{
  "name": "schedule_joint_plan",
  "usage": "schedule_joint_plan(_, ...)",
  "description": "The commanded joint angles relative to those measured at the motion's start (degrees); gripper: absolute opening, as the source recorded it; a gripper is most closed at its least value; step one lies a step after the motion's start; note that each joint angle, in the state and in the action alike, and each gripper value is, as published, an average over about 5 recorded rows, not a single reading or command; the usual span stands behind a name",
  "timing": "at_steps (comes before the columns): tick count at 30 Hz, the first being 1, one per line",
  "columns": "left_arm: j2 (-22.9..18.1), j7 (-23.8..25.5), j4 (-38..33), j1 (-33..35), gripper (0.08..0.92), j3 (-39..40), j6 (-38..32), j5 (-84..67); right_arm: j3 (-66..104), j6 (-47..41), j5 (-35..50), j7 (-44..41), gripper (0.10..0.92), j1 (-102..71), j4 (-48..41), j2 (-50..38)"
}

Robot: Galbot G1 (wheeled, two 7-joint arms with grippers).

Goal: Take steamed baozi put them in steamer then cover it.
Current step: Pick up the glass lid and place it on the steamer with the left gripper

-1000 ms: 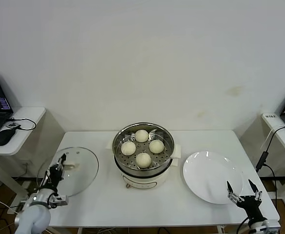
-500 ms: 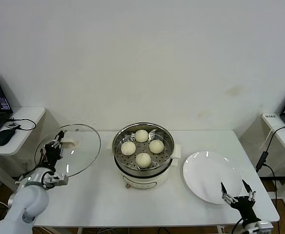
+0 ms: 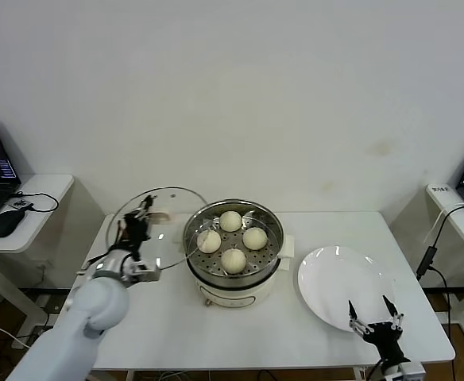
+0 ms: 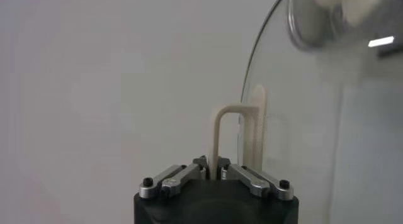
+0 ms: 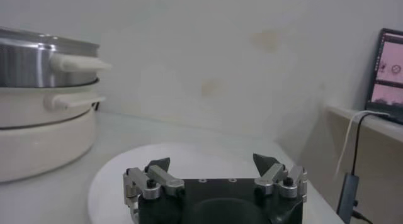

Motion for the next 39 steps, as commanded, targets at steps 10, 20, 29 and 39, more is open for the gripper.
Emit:
schedule_joint_plan(10, -21.0, 11.6, 8.75, -12.39, 0.156, 15.81, 6.57, 22.8, -2.42, 1.02, -7.54, 1.4, 0.823, 1.14, -1.07, 2.81)
schedule_joint_plan(20, -26.11, 12.26, 12.43, -12.08, 0.156, 15.36, 6.47, 26.25, -2.38, 1.39, -8.19, 1.39, 0.823, 1.22, -1.86, 2.91)
schedule_joint_plan(29, -27.76, 12.14, 12.54, -10.6, 0.156, 15.38, 6.37, 27.84, -2.74, 1.71, -8.36, 1.25, 0.823, 1.18, -1.92, 2.95)
schedule_joint_plan(39, -27.87, 12.15, 11.58, -8.5, 0.156, 15.66, 6.1, 28.76, -3.05, 1.83, -8.54, 1.2, 0.823, 1.2, -2.6, 2.77)
